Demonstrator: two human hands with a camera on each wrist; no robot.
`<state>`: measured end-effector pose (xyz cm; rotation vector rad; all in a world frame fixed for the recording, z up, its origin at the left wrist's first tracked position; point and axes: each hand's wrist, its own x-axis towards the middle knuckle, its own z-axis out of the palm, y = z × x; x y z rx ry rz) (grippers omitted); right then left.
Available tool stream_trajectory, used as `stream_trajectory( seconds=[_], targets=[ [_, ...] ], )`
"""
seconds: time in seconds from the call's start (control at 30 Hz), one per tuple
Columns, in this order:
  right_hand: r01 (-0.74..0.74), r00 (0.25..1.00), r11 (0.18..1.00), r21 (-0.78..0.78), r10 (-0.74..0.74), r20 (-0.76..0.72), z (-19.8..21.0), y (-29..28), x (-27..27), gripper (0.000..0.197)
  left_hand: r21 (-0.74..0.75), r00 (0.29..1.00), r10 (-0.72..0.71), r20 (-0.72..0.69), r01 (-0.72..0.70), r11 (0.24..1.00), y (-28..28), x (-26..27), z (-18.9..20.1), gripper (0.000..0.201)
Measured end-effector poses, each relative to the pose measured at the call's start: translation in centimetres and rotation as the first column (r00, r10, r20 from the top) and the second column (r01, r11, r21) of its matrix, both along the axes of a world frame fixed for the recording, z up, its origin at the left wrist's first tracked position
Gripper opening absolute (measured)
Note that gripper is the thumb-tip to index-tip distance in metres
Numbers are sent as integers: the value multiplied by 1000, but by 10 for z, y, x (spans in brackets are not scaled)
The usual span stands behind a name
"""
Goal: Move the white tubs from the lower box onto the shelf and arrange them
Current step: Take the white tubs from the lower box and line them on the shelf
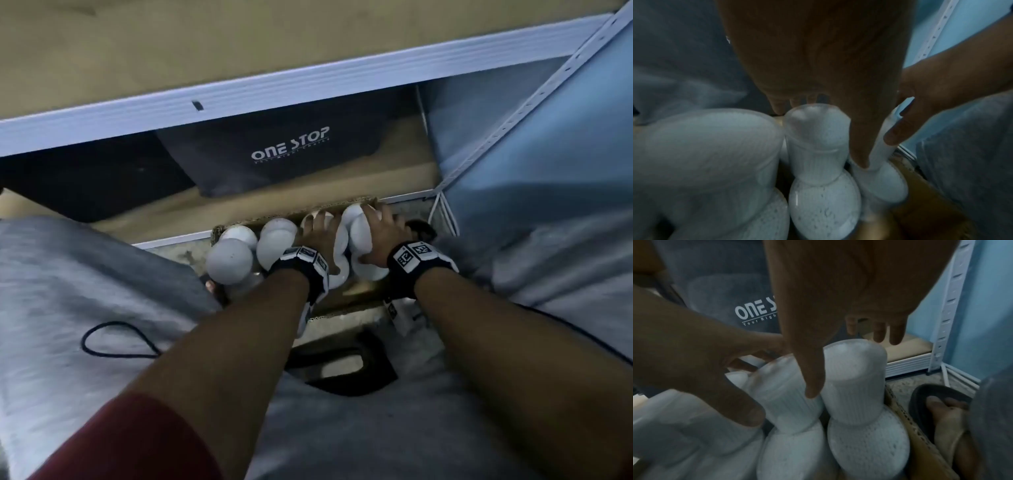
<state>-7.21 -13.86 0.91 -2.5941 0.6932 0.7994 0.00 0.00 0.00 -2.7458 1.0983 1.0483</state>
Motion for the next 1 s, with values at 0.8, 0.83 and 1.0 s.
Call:
stream_trajectory(
  seconds=[0.8, 0.83, 1.0],
  targets=[
    [-29, 996, 999, 21, 28, 87, 100, 0, 17, 94, -95, 999, 23, 30, -20, 995, 2, 26, 103, 93],
    [-37, 994, 999, 3, 36, 107, 112, 1, 16, 94, -101, 999, 30, 37, -26, 995, 5, 28, 116, 92],
    [-87, 970, 996, -30, 92, 227, 179, 6, 15, 89, -164, 995, 4, 103, 13, 986, 17, 38, 180, 92]
  ],
)
